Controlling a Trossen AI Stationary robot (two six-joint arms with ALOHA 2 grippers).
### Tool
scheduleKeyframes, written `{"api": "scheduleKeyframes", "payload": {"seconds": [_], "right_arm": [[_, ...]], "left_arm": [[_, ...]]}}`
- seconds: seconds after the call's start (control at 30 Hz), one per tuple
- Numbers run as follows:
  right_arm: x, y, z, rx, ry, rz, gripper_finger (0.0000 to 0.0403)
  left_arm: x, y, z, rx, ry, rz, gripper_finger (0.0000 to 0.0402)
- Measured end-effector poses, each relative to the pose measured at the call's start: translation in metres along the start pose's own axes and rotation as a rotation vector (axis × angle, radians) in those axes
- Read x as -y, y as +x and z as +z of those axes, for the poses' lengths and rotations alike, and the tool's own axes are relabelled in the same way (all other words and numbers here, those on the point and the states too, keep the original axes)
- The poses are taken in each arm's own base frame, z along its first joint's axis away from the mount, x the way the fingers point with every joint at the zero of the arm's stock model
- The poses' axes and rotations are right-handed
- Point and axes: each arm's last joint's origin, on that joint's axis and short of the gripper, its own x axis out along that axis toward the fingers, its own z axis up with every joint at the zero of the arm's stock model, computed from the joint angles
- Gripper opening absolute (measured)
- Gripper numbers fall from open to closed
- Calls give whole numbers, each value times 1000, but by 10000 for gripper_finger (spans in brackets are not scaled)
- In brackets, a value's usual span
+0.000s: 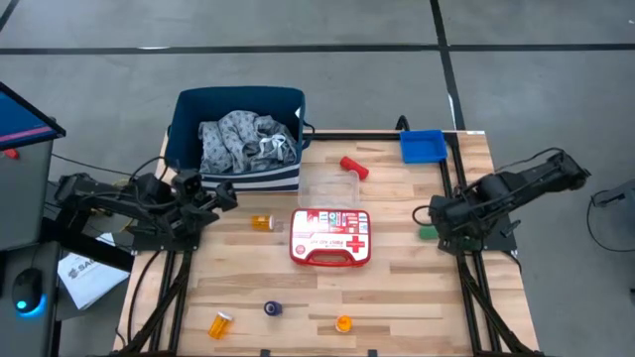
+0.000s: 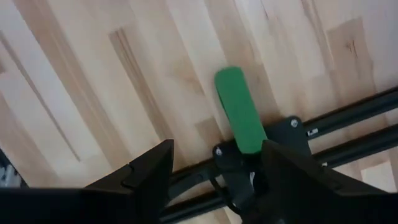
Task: Pick & place medical supplies in basket/bin
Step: Put the rolled green bandage into the transparent bin
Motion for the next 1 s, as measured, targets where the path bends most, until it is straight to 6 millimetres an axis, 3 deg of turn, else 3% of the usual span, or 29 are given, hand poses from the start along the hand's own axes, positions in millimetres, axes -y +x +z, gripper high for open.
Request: {"api": "scheduleKeyframes", "payload": {"seconds": [0.37, 0.53, 0.63, 0.83, 1.0], "right_arm": [[16, 47, 2, -229, -269, 41, 250], [19, 71, 9, -256, -389, 51, 250], [21, 81, 11, -251, -388, 55, 250], [25, 81, 13, -240, -323, 27, 250], [19, 91, 26, -242, -313, 40, 250]], "left_arm": [[-13, 10, -14, -62, -9, 71, 250], [-16, 13, -17, -56, -8, 74, 250], [-16, 15, -17, -45, -7, 68, 250], [-19, 16, -20, -55, -8, 76, 250], [-19, 17, -20, -59, -5, 78, 250]]}}
